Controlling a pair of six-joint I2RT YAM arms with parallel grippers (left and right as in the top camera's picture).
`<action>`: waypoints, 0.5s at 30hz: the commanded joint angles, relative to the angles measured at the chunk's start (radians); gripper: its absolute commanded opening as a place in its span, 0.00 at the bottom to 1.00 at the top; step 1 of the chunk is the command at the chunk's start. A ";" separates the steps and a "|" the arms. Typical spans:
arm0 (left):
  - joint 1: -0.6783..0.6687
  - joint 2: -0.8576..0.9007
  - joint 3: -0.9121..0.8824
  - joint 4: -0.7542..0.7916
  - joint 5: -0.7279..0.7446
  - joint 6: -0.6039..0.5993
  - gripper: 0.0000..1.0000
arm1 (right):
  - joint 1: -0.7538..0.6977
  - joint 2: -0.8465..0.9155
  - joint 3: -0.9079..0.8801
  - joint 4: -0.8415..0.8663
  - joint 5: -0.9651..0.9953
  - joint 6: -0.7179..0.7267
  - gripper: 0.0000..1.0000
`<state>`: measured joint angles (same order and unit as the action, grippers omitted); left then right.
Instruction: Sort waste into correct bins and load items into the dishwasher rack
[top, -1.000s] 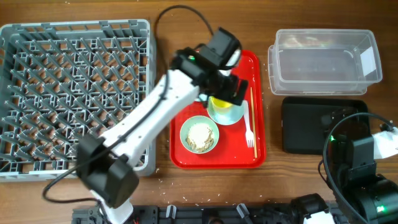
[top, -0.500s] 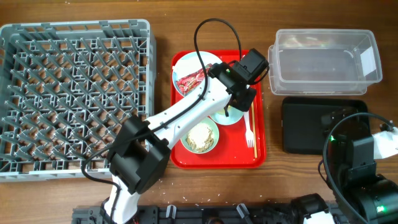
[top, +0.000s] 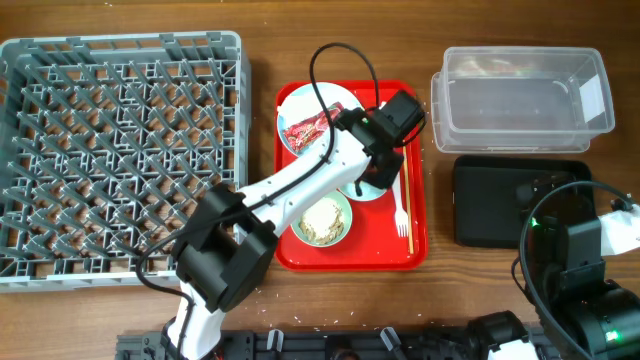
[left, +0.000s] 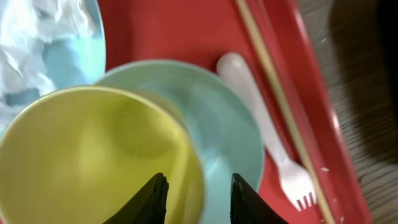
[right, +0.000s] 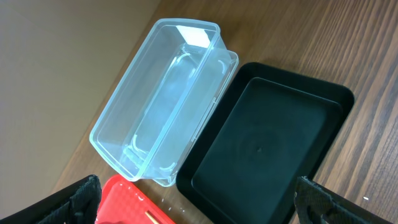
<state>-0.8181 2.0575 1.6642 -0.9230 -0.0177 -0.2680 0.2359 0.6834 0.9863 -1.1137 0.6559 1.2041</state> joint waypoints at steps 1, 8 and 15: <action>-0.005 0.007 -0.017 0.007 0.001 -0.009 0.30 | 0.002 0.001 0.003 0.002 0.024 0.008 1.00; -0.005 -0.003 0.000 0.021 0.002 -0.010 0.04 | 0.002 0.001 0.003 0.002 0.024 0.008 1.00; 0.005 -0.182 0.046 -0.016 0.003 -0.055 0.04 | 0.002 0.001 0.003 0.002 0.024 0.007 1.00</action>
<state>-0.8181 2.0216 1.6684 -0.9360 -0.0200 -0.2981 0.2359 0.6834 0.9863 -1.1141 0.6559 1.2041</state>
